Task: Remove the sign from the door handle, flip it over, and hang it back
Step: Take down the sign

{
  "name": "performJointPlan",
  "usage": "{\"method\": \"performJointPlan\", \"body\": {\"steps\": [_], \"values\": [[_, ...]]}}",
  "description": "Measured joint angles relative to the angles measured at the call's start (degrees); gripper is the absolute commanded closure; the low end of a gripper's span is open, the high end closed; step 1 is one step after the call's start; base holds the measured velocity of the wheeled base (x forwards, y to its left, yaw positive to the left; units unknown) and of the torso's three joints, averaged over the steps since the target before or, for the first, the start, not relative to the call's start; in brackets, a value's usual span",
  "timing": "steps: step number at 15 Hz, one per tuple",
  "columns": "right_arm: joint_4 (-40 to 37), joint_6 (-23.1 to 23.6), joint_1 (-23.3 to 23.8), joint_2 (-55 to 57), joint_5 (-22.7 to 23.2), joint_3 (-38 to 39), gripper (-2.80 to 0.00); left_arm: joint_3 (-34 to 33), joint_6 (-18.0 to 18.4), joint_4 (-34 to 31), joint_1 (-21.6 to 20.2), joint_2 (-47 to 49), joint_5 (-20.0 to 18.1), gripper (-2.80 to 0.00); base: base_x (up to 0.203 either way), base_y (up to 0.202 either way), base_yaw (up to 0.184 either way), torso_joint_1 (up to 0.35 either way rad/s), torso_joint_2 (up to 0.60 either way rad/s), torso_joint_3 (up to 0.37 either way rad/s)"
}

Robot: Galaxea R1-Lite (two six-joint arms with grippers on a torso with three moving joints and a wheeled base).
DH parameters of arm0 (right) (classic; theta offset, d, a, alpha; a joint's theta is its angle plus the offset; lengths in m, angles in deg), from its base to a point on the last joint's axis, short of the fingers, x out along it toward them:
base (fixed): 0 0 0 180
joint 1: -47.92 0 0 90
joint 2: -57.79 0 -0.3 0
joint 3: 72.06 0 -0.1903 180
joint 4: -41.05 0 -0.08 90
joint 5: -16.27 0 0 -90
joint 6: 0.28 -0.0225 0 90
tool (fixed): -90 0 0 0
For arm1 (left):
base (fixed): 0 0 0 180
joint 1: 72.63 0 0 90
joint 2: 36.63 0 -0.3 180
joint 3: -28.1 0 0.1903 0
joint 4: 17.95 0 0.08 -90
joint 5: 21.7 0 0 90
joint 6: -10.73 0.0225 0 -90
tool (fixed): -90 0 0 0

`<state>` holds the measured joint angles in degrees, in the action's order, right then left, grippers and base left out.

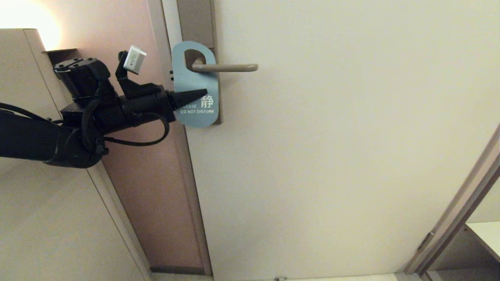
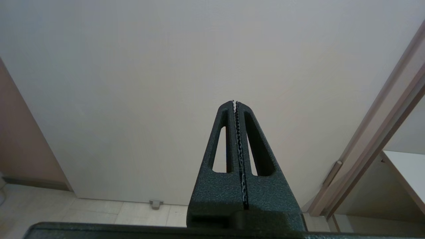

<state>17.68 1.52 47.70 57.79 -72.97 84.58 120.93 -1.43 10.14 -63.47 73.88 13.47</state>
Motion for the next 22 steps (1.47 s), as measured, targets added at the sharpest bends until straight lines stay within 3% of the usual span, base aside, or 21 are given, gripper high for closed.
{"method": "performJointPlan", "body": {"steps": [4,16,20,22], "values": [[0.00,-0.01,0.00,0.00,-0.02,0.00,0.00,-1.12,0.95,0.16,0.06,-0.40,2.06,0.00,0.000,0.000,0.000,0.000,0.00,0.000],[0.00,-0.01,0.00,0.00,0.00,0.00,0.00,-3.81,1.56,0.53,-2.52,-2.73,3.30,0.00,0.000,0.000,0.000,0.000,0.00,0.000],[0.00,0.02,0.00,0.00,-0.02,0.00,0.00,-5.16,2.00,0.98,-2.53,-3.55,6.28,0.00,0.000,0.000,0.000,0.000,0.00,0.000],[0.00,-0.01,0.00,0.00,-0.02,0.00,0.00,-6.59,4.18,0.99,-2.39,-4.10,6.52,0.00,0.000,0.000,0.000,0.000,0.00,0.000]]}}
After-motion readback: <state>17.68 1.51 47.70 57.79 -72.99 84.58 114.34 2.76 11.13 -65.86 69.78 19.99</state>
